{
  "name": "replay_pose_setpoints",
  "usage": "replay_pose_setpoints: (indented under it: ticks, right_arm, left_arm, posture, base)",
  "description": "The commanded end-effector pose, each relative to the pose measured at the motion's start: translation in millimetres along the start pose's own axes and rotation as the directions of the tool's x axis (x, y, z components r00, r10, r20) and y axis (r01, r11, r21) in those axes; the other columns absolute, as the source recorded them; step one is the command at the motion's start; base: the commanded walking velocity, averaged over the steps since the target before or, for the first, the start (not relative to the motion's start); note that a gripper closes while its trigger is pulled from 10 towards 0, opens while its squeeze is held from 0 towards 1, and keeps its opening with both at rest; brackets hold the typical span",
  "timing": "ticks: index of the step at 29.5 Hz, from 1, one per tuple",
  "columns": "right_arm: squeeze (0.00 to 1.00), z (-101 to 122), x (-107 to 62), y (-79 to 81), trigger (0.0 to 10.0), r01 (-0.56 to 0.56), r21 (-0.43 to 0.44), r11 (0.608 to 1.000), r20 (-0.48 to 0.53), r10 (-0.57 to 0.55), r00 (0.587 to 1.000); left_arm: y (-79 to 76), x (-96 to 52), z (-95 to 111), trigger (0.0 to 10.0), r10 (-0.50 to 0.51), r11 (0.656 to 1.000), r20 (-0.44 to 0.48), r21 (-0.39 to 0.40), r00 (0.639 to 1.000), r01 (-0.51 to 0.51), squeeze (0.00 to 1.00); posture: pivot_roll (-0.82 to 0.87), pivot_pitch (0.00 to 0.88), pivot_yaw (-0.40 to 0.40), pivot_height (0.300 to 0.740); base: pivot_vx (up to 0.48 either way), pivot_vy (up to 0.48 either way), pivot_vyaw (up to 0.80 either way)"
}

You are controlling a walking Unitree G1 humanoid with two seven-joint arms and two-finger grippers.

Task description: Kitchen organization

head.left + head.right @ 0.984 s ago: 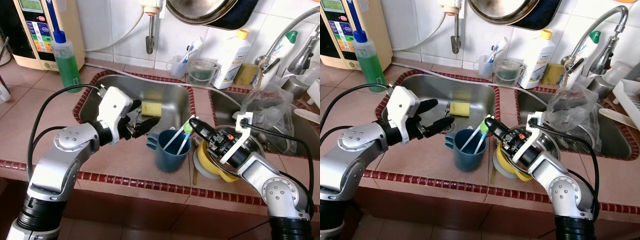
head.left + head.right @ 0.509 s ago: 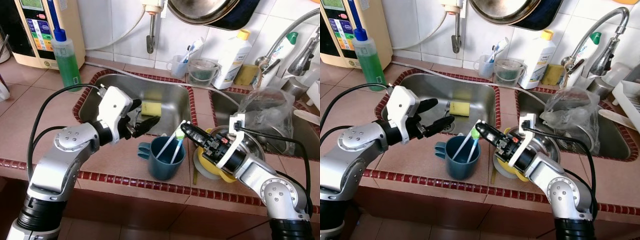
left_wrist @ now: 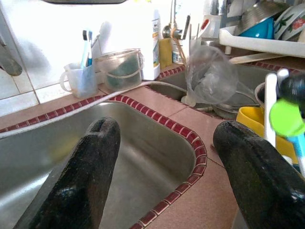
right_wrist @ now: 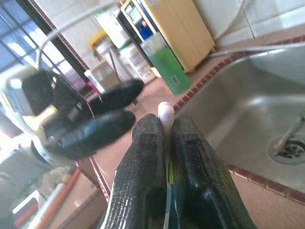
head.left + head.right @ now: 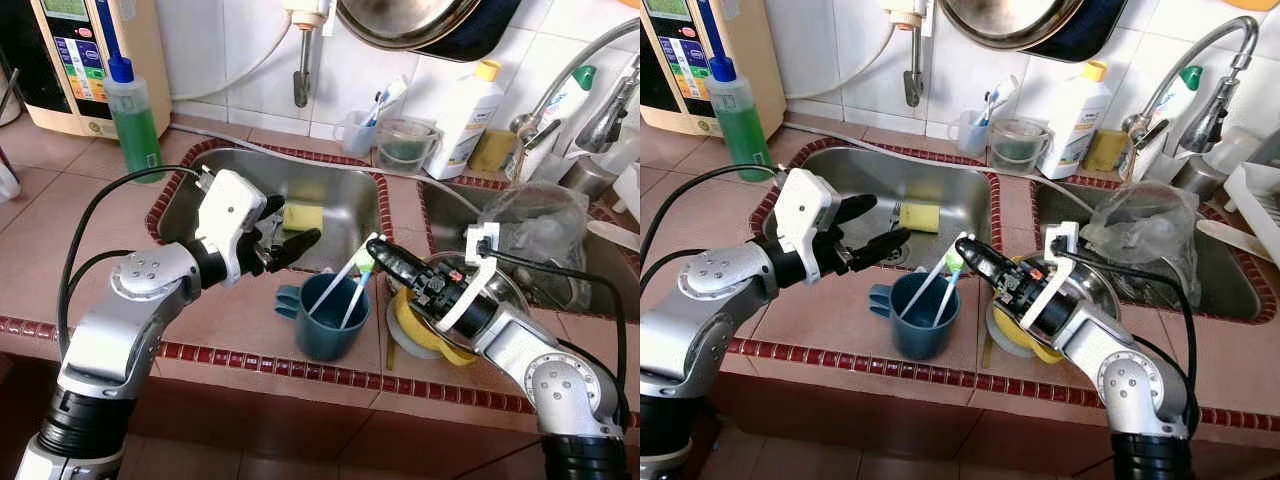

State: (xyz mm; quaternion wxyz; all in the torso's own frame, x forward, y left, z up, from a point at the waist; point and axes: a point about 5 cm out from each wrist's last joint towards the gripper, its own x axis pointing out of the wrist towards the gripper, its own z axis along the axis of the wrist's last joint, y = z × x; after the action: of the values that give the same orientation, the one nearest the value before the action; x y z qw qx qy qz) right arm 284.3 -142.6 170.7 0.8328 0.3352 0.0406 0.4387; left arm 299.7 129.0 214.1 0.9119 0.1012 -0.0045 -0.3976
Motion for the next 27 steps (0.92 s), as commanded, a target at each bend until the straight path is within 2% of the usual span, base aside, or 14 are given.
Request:
replay_pose_setpoints:
  ticks: [1,8,13,21,27]
  right_arm:
    - [0.00,14,0.0,4.8,10.0,-0.029,-0.033,0.999,0.042,0.030,0.999]
    - [0.00,16,1.1,6.1,10.0,-0.040,-0.029,0.999,0.056,0.041,0.998]
    - [0.00,18,2.5,6.7,10.0,-0.048,-0.023,0.999,0.064,0.049,0.997]
    - [0.00,21,4.2,8.1,10.0,-0.059,-0.022,0.998,0.066,0.060,0.996]
    - [0.00,23,4.6,8.6,10.0,-0.063,-0.028,0.998,0.063,0.065,0.996]
  left_arm:
    - [-1.7,1.8,-1,10.0,-0.013,1.000,-0.005,0.004,1.000,0.013,0.00]
    - [-8.1,-3.7,-3,10.0,-0.072,0.997,-0.009,-0.004,0.997,0.072,0.00]
    - [-8.3,-11.5,-2,10.0,-0.096,0.995,-0.004,-0.020,0.995,0.096,0.00]
    - [-8.2,-14.5,2,10.0,-0.108,0.994,0.007,-0.009,0.994,0.108,0.00]
    - [-13.0,-20.4,13,10.0,-0.178,0.983,0.064,-0.035,0.982,0.181,0.00]
  posture:
    - [0.01,0.012,-0.120,0.740]
    - [0.01,0.015,-0.120,0.740]
    - [0.02,0.021,-0.124,0.740]
    - [0.02,0.023,-0.128,0.740]
    - [0.02,0.022,-0.129,0.740]
  base:
    - [0.000,0.000,0.00]
    - [0.000,0.000,0.00]
    - [0.000,0.000,0.00]
    - [0.000,0.000,0.00]
    - [0.000,0.000,0.00]
